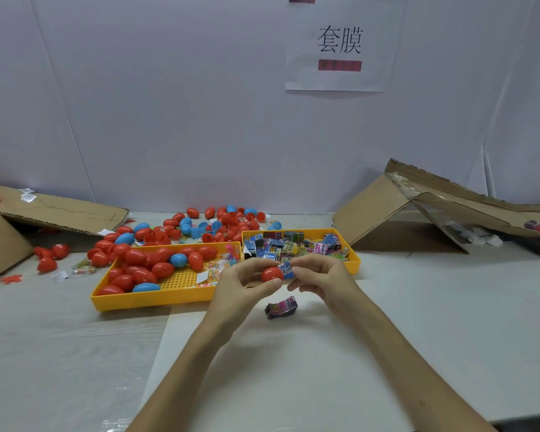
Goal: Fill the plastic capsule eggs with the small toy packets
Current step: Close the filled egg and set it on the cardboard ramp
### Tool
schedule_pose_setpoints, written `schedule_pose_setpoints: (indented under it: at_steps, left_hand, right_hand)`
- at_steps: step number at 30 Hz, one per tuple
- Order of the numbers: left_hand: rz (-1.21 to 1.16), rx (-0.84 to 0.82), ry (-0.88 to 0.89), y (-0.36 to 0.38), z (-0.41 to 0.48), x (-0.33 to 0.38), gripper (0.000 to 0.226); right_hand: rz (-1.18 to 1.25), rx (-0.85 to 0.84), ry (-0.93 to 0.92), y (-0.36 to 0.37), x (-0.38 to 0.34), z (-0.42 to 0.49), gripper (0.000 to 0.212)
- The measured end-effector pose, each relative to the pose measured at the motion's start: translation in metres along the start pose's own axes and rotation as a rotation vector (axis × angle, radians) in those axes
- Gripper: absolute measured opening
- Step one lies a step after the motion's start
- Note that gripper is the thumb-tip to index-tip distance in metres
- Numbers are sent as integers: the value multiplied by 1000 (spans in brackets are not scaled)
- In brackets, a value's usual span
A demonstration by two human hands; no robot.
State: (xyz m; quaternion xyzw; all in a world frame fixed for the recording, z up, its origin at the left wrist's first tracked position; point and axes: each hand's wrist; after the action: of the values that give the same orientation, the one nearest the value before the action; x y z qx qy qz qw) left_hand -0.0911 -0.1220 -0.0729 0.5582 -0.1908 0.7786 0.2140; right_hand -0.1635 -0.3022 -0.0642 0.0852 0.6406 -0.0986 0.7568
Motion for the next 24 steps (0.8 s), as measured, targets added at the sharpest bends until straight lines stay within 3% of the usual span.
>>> schedule_pose_setpoints:
  at_steps: [5,16,21,24]
  left_hand:
    - [11,8,-3,1,-1,0,26]
    - [-26,117,-55,-3,2,0,27]
    - [58,46,-30,1,-1,-1,30]
    - [99,24,-20,1,-1,-1,32]
  right_hand:
    - [-39,41,-81,0,2,0,24]
    - [55,175,-156,-3,2,2,12]
    - [20,115,-146,1,1,1,11]
    - [-121,75,-160,3,1,0,9]
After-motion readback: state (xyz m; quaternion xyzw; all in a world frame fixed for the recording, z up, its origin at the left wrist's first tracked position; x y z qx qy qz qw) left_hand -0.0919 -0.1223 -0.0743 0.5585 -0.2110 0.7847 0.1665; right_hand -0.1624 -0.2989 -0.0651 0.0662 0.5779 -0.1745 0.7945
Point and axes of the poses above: each hand's wrist, its own z-axis towards the middle knuckle, its own y-axis out of the palm, x = y × z, and after that the axes turned 2 degrees about -z, right-handed
